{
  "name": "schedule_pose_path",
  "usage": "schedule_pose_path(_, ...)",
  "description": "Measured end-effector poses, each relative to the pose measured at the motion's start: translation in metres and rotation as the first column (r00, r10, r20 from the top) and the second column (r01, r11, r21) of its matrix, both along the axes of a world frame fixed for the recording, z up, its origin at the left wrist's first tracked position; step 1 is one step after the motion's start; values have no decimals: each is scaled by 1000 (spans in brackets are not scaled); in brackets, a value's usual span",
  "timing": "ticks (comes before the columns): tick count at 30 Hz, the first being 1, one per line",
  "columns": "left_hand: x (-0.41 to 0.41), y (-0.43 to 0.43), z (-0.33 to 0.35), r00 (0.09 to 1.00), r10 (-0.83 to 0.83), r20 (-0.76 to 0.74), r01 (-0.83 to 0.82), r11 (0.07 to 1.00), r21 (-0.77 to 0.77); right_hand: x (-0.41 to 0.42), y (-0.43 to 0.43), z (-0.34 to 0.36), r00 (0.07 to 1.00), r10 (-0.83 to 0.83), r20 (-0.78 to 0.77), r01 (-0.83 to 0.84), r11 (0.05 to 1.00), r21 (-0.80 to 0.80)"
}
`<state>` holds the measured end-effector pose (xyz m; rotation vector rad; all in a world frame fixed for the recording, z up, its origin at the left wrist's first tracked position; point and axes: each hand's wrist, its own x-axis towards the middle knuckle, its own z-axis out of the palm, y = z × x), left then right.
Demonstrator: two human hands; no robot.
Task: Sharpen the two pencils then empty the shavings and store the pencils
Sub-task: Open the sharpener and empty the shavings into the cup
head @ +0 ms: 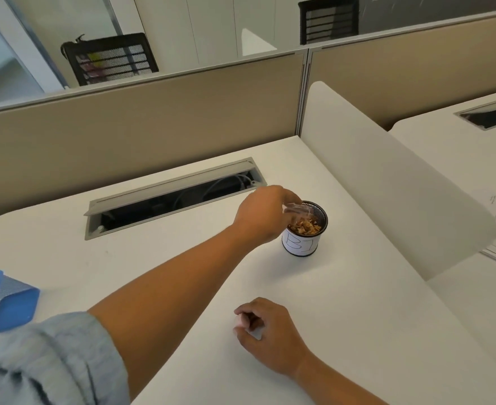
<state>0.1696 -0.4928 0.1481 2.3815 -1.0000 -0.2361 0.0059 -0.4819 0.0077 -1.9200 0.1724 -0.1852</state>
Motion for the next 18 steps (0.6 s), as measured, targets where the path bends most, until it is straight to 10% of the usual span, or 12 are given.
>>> schedule_pose_path(8,-52,92,17,949,138,-284,-234,911,-340,-14,9,27,966,-215,-140,250,913,321)
schedule_pose_path(18,-142,278,-13,814,330,-478,-530,758,-379,-61,57,96,978,-91,-188,182,811,556)
